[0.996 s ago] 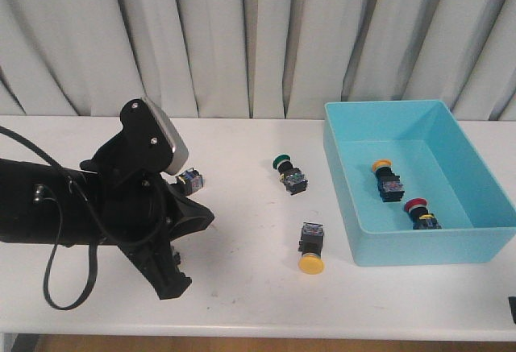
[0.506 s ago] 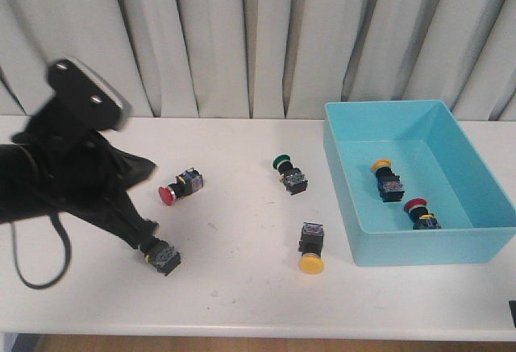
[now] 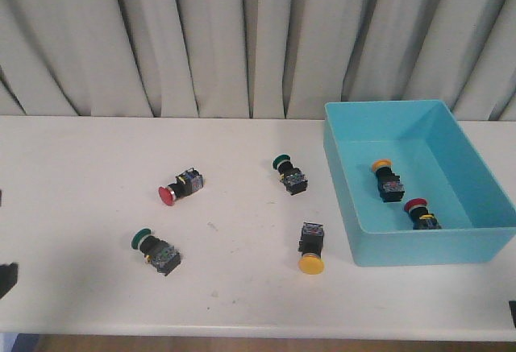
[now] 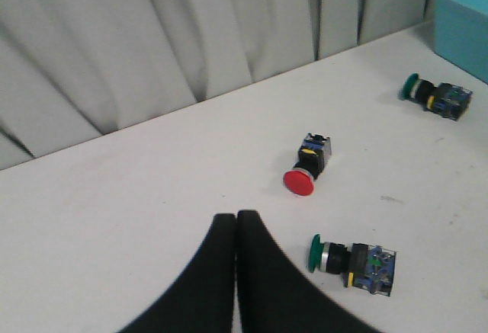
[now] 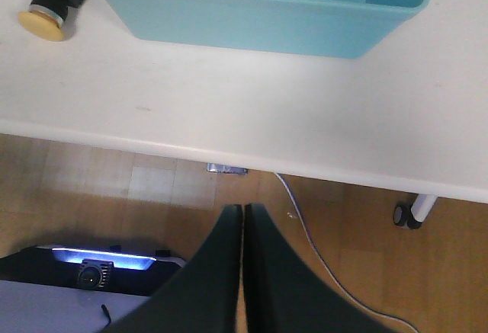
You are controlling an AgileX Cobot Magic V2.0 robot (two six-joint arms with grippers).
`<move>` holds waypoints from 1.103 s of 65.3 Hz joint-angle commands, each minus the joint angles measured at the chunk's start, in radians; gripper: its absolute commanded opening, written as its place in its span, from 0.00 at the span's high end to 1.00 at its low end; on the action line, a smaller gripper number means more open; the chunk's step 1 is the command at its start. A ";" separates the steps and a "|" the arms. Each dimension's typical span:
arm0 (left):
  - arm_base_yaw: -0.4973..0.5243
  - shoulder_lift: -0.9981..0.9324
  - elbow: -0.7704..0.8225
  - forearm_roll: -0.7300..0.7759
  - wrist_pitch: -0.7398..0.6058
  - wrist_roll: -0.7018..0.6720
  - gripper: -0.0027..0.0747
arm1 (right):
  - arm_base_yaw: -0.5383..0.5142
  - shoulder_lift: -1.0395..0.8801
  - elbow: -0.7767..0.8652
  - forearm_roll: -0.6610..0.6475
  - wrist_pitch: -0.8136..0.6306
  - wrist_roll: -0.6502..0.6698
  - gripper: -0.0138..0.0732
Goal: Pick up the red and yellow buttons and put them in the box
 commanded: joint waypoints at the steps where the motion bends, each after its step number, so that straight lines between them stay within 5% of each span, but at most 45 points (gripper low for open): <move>1: 0.062 -0.150 0.097 -0.025 -0.140 -0.037 0.97 | -0.002 -0.005 -0.024 0.001 -0.037 -0.001 0.85; 31: 0.210 -0.640 0.531 -0.118 -0.304 -0.036 0.97 | -0.002 -0.005 -0.024 0.001 -0.037 -0.001 0.85; 72: 0.162 -0.705 0.530 -0.098 -0.281 -0.033 0.97 | -0.002 -0.005 -0.024 0.001 -0.035 -0.001 0.85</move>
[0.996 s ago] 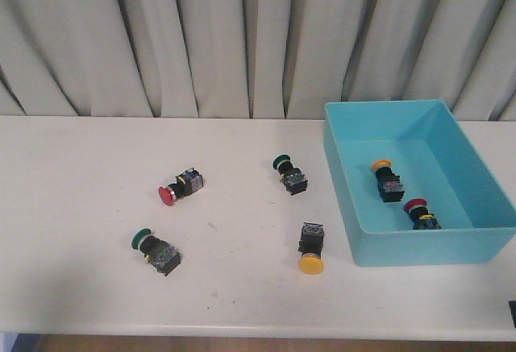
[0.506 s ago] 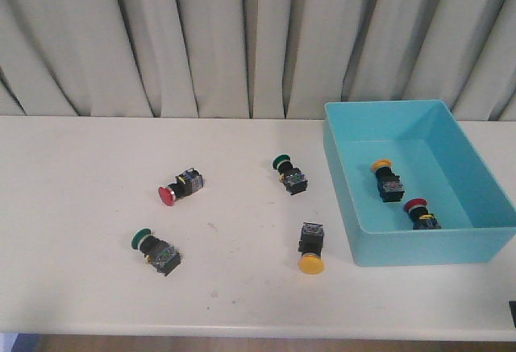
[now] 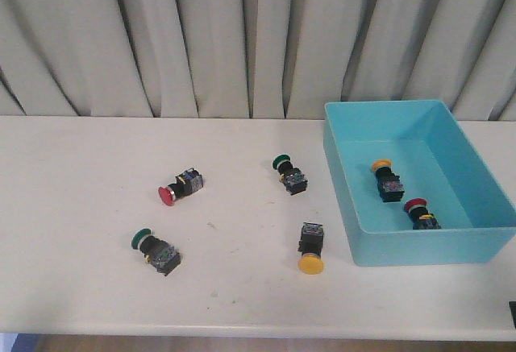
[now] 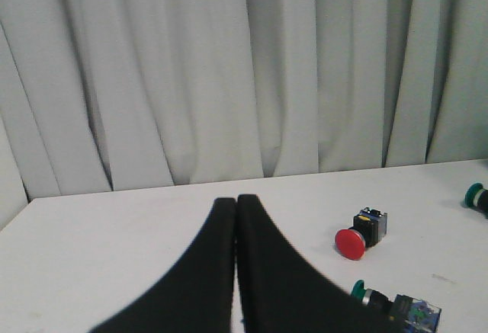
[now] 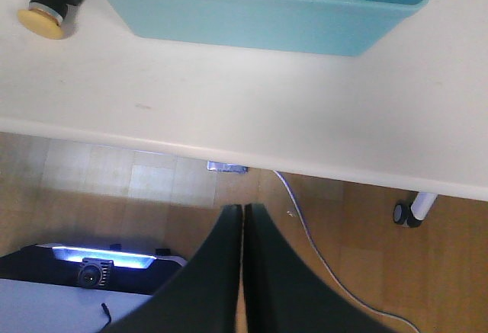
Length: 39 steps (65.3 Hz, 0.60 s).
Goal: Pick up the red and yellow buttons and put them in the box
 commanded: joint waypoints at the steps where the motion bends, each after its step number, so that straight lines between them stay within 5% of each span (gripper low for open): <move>1: -0.013 -0.016 0.049 0.006 -0.077 -0.007 0.97 | -0.002 -0.005 -0.024 0.000 -0.039 -0.001 0.85; 39: -0.012 -0.015 0.049 0.011 -0.076 -0.007 0.97 | -0.002 -0.005 -0.024 0.000 -0.039 -0.001 0.85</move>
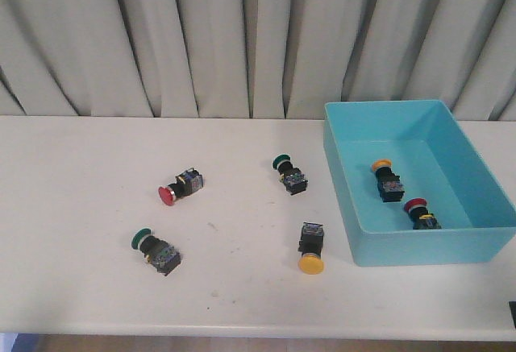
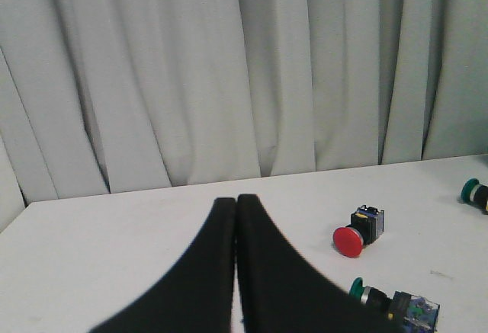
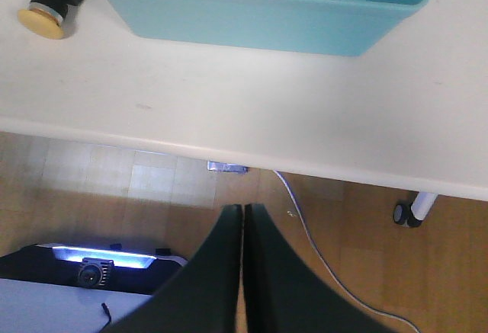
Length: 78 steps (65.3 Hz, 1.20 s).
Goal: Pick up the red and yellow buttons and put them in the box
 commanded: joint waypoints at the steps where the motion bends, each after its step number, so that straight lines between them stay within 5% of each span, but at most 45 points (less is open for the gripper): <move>1: -0.005 -0.015 0.049 -0.004 -0.076 -0.007 0.97 | -0.002 -0.005 -0.024 0.000 -0.039 -0.001 0.85; 25: -0.005 -0.014 0.049 -0.004 -0.076 -0.007 0.97 | 0.015 -0.082 -0.020 -0.051 -0.088 -0.020 0.85; 39: -0.005 -0.014 0.049 -0.004 -0.076 -0.007 0.97 | 0.017 -0.396 0.270 -0.038 -0.604 -0.008 0.85; 47: -0.005 -0.014 0.049 -0.004 -0.076 -0.007 0.97 | 0.017 -0.572 0.449 0.002 -0.780 0.008 0.85; 63: -0.005 -0.014 0.049 -0.004 -0.076 -0.007 0.97 | 0.017 -0.807 0.657 0.026 -0.916 0.017 0.85; 78: -0.005 -0.014 0.049 -0.004 -0.076 -0.007 0.97 | 0.017 -0.806 0.732 0.026 -1.053 0.019 0.85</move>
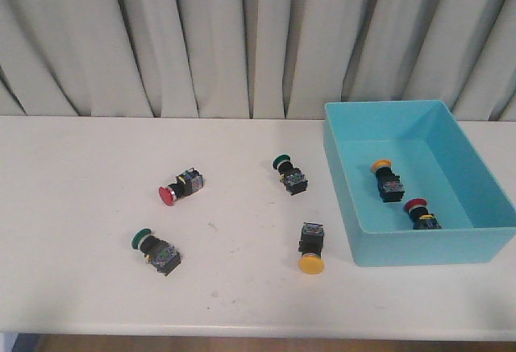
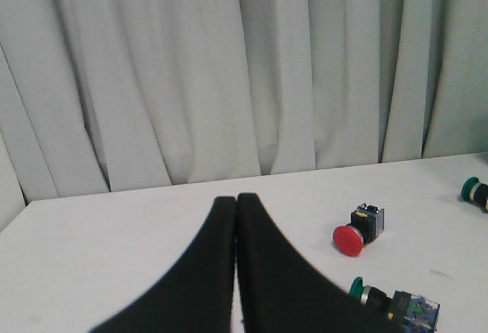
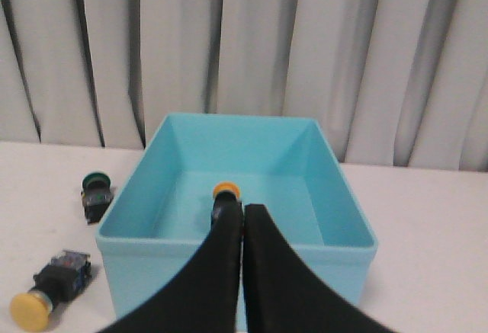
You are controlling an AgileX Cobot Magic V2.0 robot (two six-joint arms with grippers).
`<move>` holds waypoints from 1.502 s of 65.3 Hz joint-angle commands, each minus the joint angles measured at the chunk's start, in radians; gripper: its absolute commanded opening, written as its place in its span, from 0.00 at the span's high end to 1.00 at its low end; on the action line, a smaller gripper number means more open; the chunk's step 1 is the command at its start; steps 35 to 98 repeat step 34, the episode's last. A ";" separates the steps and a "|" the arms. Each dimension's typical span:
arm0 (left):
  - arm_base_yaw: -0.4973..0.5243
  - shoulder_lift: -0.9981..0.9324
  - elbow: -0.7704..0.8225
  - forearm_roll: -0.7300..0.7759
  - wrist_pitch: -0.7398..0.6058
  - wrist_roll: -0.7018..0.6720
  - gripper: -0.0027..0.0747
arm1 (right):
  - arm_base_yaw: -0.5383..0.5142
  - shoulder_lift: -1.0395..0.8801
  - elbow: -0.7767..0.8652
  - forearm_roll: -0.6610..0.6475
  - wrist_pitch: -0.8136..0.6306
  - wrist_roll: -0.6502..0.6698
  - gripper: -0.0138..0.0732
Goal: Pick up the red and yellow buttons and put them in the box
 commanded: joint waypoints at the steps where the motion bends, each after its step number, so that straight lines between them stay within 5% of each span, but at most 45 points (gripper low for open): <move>1: -0.005 -0.014 0.049 -0.004 -0.077 -0.007 0.97 | 0.001 -0.012 0.007 0.000 -0.124 0.003 0.85; 98: -0.005 -0.014 0.049 -0.004 -0.077 -0.007 0.97 | 0.001 -0.011 0.007 0.000 -0.099 0.002 0.85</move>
